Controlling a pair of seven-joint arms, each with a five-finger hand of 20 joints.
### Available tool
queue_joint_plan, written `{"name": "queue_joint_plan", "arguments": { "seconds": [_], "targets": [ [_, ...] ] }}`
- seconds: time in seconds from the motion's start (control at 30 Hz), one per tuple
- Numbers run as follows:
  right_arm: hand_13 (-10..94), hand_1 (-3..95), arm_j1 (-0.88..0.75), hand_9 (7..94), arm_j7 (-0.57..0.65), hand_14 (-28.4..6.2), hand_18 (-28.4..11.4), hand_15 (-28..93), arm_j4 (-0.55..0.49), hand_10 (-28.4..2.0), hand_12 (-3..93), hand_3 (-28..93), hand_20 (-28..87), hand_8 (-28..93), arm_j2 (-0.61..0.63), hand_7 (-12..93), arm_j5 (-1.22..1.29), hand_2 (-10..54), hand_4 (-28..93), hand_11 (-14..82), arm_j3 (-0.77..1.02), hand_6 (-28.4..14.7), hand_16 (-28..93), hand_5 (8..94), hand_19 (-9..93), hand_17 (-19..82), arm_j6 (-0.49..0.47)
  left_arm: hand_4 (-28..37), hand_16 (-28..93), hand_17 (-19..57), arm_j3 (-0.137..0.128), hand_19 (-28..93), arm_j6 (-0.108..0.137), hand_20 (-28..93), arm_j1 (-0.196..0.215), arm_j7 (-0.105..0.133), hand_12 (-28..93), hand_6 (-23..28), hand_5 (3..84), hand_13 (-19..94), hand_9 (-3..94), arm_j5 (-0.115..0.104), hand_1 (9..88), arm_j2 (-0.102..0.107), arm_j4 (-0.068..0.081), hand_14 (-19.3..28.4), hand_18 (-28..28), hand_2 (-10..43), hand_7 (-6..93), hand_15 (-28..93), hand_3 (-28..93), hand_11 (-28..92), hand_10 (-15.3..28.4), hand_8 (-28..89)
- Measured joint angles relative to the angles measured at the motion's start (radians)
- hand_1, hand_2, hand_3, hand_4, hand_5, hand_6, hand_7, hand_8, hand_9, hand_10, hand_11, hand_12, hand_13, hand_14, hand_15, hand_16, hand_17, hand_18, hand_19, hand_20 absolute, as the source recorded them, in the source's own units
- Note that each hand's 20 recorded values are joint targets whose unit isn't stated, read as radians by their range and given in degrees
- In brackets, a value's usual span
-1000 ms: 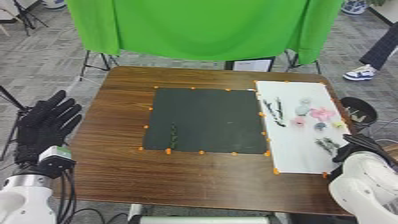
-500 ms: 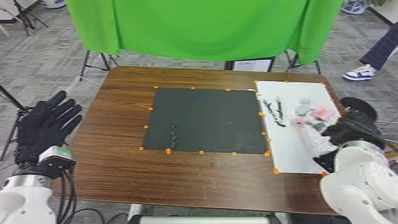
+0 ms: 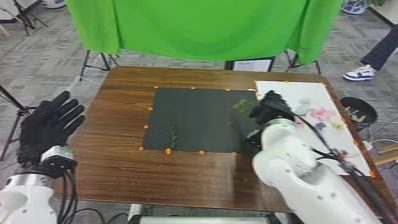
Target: Arrange flowers
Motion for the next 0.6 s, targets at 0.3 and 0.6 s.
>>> {"name": "queue_joint_plan", "arguments": {
  "seconds": [0.3,0.6],
  "targets": [
    [94,54.6,0.116,90.3,-0.002,-5.6,-13.3,48,0.145,-13.7,30.4,69,22,18,-0.192,45,0.000,-5.9,-20,33.7,-0.113,-4.6,39,75.1,93,70,-0.032,-28.3,-5,-6.5,0.033,33,0.004,10,-0.034,-0.005,14,9.9,41.2,21,34.0,0.002,27.1,0.021,0.003,16.4,15.4,10.2,11.3,33,73,21,16.5,-7],
    [94,54.9,0.114,90.7,0.032,-5.7,-13.0,49,0.212,-14.0,30.2,69,21,18,-0.254,44,-0.108,-6.4,-20,33.7,-0.203,-5.0,38,76.0,93,71,0.076,-28.3,-5,-6.5,0.056,33,0.006,10,-0.060,-0.018,14,9.9,41.2,21,33.9,0.002,27.1,0.034,0.011,16.3,15.4,10.1,11.3,33,73,21,16.5,-7]
  ]
}}
